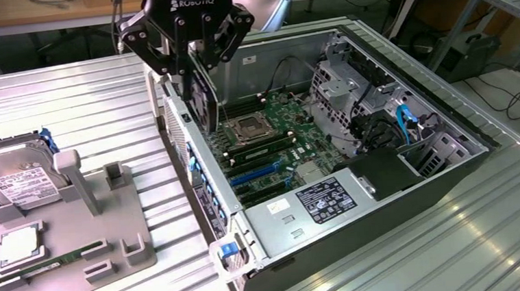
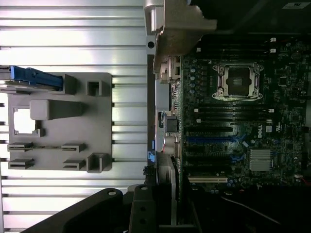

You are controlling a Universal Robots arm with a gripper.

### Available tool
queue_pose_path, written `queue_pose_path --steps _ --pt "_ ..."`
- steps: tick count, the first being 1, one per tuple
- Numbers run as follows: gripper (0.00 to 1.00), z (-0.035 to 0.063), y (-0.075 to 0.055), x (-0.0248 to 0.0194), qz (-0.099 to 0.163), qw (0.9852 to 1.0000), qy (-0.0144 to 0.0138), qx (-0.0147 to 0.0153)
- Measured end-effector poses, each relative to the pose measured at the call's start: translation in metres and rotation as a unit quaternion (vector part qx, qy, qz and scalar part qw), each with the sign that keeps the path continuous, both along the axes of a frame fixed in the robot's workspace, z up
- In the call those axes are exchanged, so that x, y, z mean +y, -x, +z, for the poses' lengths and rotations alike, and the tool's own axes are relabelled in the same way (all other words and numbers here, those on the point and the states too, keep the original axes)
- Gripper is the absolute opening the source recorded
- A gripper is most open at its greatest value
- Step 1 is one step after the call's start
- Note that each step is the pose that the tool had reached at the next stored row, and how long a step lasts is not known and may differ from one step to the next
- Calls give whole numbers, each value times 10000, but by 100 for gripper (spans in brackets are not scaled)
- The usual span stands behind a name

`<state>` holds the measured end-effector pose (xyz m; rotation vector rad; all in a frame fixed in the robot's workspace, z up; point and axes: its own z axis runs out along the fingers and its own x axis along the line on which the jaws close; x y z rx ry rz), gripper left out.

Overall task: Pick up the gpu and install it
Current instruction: 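Pick up the gpu and move the gpu toward the slot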

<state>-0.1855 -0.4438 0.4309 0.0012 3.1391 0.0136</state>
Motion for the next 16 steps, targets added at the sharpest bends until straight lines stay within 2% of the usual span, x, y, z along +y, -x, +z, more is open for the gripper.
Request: queue_pose_path --steps 16 --pt "28 -1 -183 0 0 10000 0 0"
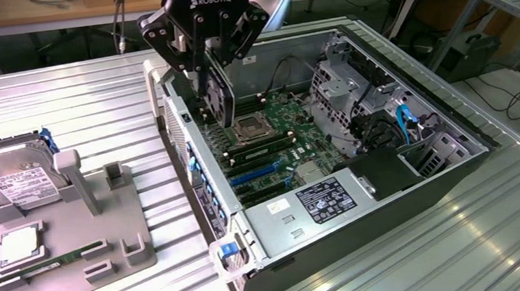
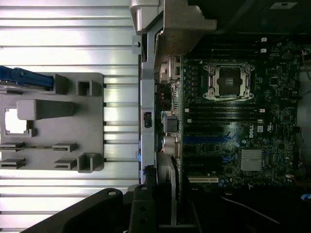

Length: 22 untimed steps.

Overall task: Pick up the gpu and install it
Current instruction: 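Pick up the gpu and move the gpu toward the slot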

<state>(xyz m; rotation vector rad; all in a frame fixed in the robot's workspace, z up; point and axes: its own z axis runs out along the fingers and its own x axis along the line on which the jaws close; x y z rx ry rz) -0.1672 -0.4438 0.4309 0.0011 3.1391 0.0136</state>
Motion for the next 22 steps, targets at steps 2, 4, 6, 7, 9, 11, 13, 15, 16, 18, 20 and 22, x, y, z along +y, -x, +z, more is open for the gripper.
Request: queue_pose_path --steps 2,4,6,7,9,11,13,15,16,18,20,22 --pt "28 0 -23 0 0 10000 0 0" --pt "28 0 -50 0 0 10000 0 0" --pt "28 0 -75 0 0 10000 0 0" --pt "28 0 -87 0 0 10000 0 0" --pt "28 0 -122 0 0 10000 0 0" --pt "28 0 -150 0 0 10000 0 0" --pt "28 0 -172 0 0 10000 0 0" --pt "28 0 -197 0 0 10000 0 0" --pt "28 0 -207 0 0 10000 0 0" --pt "28 0 -233 0 0 10000 0 0" --pt "28 0 -256 0 0 10000 0 0" --pt "28 0 -282 0 0 10000 0 0"
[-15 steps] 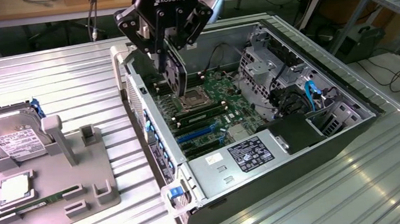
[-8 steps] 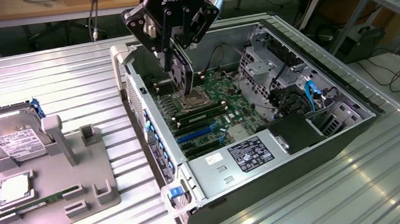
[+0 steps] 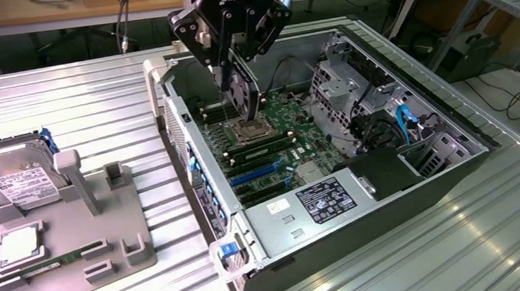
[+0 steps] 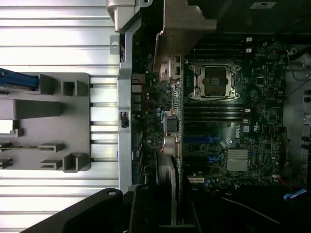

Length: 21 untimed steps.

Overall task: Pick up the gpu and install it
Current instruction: 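Pick up the gpu and move the gpu toward the slot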

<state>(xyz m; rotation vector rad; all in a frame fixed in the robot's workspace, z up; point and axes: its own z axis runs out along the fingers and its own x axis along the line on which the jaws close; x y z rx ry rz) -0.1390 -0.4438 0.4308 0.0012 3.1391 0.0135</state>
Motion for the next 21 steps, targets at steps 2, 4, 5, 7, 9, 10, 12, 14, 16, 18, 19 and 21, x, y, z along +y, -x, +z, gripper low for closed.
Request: queue_pose_path --steps 2,4,5,7,9,10,12,14,16,18,19,21 --pt "28 0 -25 0 0 10000 0 0" --pt "28 0 -48 0 0 10000 0 0" --pt "28 0 -61 0 0 10000 0 0" --pt "28 0 -84 0 0 10000 0 0" --pt "28 0 -107 0 0 10000 0 0" --pt "28 0 -119 0 0 10000 0 0" --pt "28 0 -144 0 0 10000 0 0" --pt "28 0 -171 0 0 10000 0 0" --pt "28 0 -213 0 0 10000 0 0" --pt "28 0 -237 0 0 10000 0 0" --pt "28 0 -255 0 0 10000 0 0" --pt "28 -1 -284 0 0 10000 0 0"
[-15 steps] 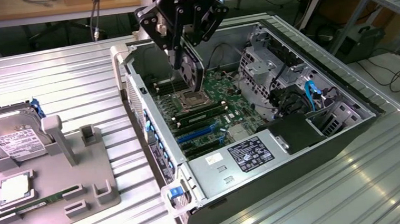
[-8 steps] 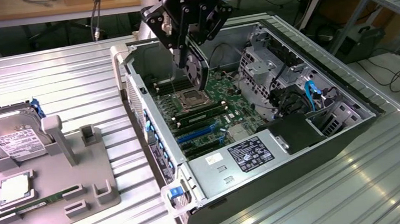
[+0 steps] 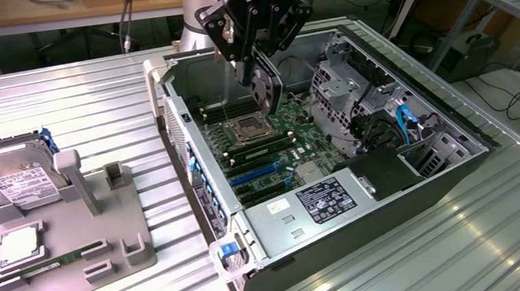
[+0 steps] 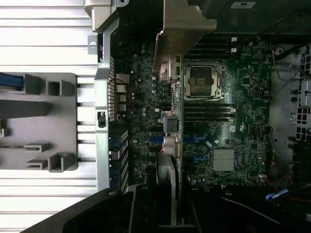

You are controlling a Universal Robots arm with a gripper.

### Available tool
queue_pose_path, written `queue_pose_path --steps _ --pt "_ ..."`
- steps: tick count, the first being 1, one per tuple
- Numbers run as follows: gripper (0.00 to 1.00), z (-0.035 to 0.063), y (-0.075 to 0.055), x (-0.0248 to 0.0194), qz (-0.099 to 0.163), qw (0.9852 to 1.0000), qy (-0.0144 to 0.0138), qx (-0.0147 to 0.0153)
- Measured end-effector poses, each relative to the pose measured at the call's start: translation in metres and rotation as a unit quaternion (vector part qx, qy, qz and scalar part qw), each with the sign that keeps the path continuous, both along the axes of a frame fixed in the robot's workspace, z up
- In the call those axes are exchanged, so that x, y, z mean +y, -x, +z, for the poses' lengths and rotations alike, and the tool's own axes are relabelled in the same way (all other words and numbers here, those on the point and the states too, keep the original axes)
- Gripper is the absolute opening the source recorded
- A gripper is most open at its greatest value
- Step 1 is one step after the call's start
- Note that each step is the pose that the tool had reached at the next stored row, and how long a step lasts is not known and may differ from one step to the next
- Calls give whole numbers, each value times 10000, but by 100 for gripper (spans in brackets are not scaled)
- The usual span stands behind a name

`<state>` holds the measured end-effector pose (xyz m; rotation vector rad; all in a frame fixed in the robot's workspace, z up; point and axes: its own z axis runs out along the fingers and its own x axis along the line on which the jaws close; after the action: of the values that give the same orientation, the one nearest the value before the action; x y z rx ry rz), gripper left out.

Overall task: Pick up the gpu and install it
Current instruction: 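Pick up the gpu and move the gpu toward the slot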

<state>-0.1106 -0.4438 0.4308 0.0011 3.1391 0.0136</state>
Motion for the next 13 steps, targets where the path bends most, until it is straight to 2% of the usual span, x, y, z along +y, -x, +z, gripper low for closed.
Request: queue_pose_path --steps 13 --pt "28 -1 -144 0 0 10000 0 0"
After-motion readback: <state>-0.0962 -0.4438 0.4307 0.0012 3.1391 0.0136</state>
